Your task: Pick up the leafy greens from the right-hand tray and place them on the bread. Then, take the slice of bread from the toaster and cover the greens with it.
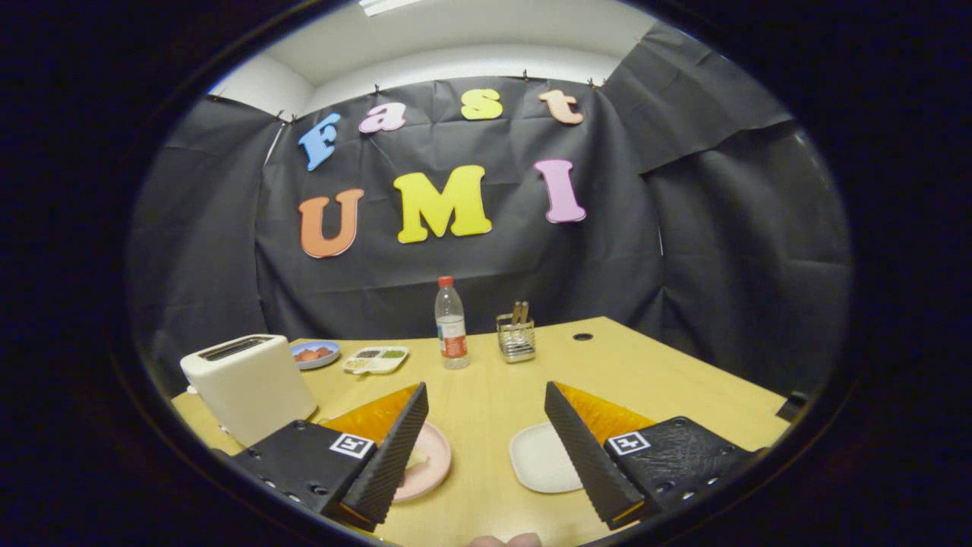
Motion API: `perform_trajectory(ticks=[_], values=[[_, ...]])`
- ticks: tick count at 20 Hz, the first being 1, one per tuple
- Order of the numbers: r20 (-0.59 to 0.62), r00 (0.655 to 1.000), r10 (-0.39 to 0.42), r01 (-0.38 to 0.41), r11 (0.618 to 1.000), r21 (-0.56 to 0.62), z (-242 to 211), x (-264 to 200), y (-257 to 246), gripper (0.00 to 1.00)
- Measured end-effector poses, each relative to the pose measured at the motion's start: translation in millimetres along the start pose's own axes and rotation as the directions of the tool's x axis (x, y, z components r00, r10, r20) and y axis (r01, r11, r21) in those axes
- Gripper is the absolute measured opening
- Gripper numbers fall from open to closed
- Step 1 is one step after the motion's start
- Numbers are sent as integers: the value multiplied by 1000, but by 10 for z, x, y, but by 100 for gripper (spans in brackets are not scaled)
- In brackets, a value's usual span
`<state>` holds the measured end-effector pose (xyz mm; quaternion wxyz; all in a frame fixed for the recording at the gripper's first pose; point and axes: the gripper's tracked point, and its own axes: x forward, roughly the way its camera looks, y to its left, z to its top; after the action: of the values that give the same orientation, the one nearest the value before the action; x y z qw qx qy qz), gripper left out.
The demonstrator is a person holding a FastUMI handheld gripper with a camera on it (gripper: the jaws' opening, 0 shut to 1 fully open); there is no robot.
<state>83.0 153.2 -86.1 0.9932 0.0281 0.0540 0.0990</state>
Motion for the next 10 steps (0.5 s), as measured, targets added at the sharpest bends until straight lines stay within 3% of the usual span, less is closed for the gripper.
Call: perform_trajectory(ticks=[4, 10], values=[[80, 997, -3, 8, 998, -62, 443, -336, -384, 96], [197, 979, 42, -25, 996, -86, 925, -939, -571, 95]])
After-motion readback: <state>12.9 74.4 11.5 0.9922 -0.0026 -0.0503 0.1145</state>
